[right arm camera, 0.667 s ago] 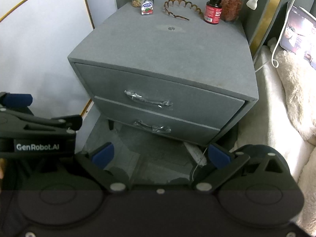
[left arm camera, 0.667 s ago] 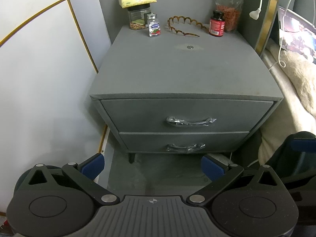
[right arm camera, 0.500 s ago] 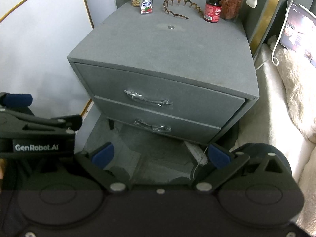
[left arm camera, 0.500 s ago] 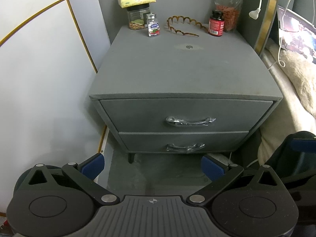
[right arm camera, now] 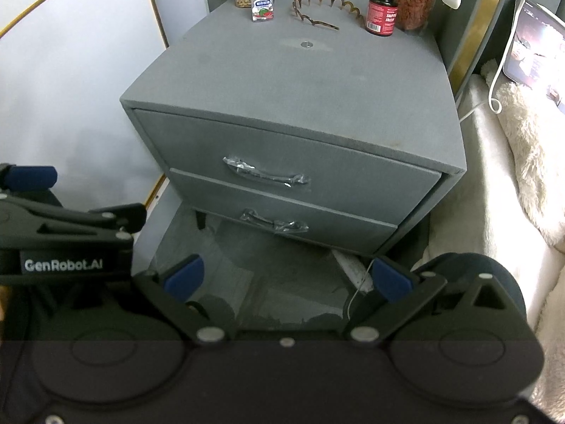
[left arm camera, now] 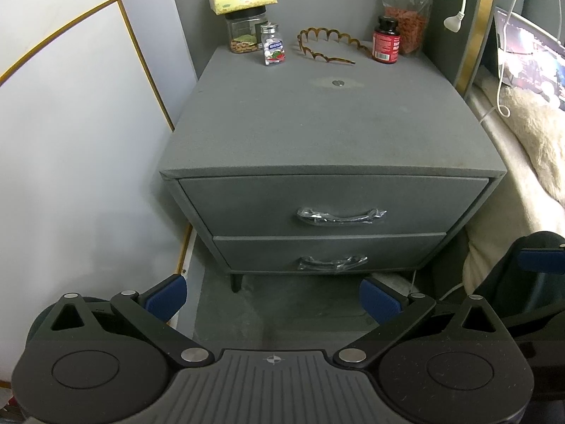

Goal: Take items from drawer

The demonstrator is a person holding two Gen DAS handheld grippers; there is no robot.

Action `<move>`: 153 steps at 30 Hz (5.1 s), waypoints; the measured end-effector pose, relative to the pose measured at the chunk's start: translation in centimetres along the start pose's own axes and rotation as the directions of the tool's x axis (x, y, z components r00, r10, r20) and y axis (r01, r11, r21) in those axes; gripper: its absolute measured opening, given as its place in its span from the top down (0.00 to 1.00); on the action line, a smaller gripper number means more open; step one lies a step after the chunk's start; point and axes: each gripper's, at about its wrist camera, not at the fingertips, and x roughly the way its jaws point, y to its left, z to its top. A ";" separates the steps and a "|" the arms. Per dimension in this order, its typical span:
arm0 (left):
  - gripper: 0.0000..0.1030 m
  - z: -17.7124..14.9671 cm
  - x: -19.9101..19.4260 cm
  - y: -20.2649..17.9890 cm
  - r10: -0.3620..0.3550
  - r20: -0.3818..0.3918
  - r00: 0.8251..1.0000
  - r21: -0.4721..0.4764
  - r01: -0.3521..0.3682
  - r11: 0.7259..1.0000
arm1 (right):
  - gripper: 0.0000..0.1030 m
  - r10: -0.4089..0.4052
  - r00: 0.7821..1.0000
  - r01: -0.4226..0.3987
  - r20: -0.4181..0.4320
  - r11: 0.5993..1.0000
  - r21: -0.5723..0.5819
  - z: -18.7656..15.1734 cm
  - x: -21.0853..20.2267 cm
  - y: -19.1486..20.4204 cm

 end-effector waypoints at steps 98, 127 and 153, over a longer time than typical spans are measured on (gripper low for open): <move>0.00 -0.2 -1.1 0.2 0.008 0.017 1.000 0.040 -0.009 0.999 | 0.00 0.042 0.999 -0.042 0.008 0.999 -0.006 0.2 -0.3 0.1; 0.00 -0.3 -1.2 0.8 0.003 0.021 1.000 0.039 -0.003 0.999 | 0.00 0.052 0.999 -0.051 0.015 0.999 -0.016 0.4 -0.3 -0.1; 0.00 0.9 -0.2 1.4 -0.007 0.085 0.996 0.010 0.006 1.000 | 0.00 0.079 0.994 -0.082 0.074 0.996 0.040 1.7 -1.4 -4.6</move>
